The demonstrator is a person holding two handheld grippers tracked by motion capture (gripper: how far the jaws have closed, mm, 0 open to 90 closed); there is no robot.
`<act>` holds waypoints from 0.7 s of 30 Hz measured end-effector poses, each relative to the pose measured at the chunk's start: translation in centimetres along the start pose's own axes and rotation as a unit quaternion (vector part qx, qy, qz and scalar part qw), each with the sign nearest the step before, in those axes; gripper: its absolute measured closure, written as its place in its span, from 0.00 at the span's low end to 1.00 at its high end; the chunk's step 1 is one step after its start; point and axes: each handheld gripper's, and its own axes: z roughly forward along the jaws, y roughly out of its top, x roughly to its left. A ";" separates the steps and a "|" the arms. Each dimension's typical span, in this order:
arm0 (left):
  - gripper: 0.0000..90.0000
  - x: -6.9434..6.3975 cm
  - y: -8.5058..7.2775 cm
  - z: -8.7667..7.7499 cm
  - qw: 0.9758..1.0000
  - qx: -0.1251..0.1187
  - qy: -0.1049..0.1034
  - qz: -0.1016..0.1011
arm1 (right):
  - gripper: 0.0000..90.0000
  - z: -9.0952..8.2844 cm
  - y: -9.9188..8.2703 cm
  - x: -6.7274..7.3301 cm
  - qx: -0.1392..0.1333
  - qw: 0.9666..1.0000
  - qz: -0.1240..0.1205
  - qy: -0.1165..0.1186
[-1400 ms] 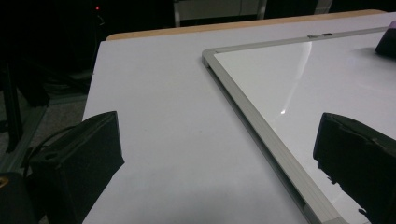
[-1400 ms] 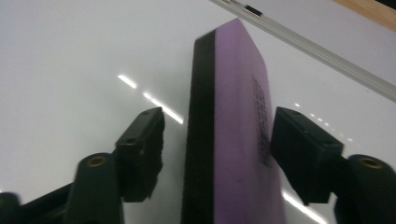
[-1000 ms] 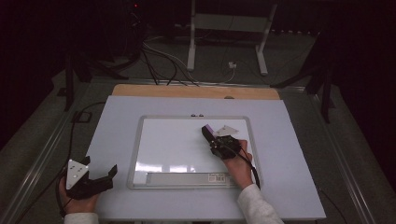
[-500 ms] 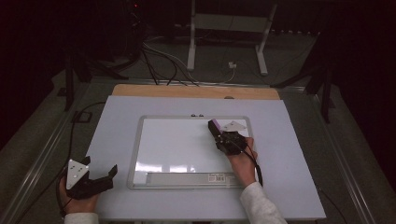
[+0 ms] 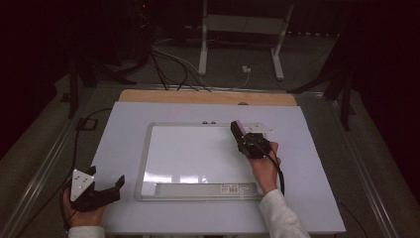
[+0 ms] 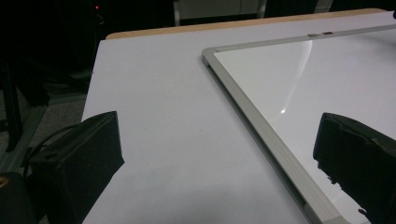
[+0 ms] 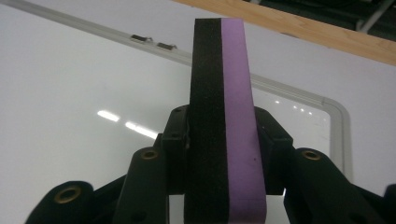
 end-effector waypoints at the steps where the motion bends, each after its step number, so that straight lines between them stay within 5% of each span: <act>1: 0.02 0.0 0.0 0.0 1.000 0.000 0.000 0.000 | 0.70 0.0 0.0 -0.2 -0.001 1.000 0.003 -0.002; 21: 0.02 0.0 0.0 0.0 1.000 -0.001 0.000 0.000 | 0.70 0.2 -0.1 -2.4 0.003 0.999 0.031 -0.039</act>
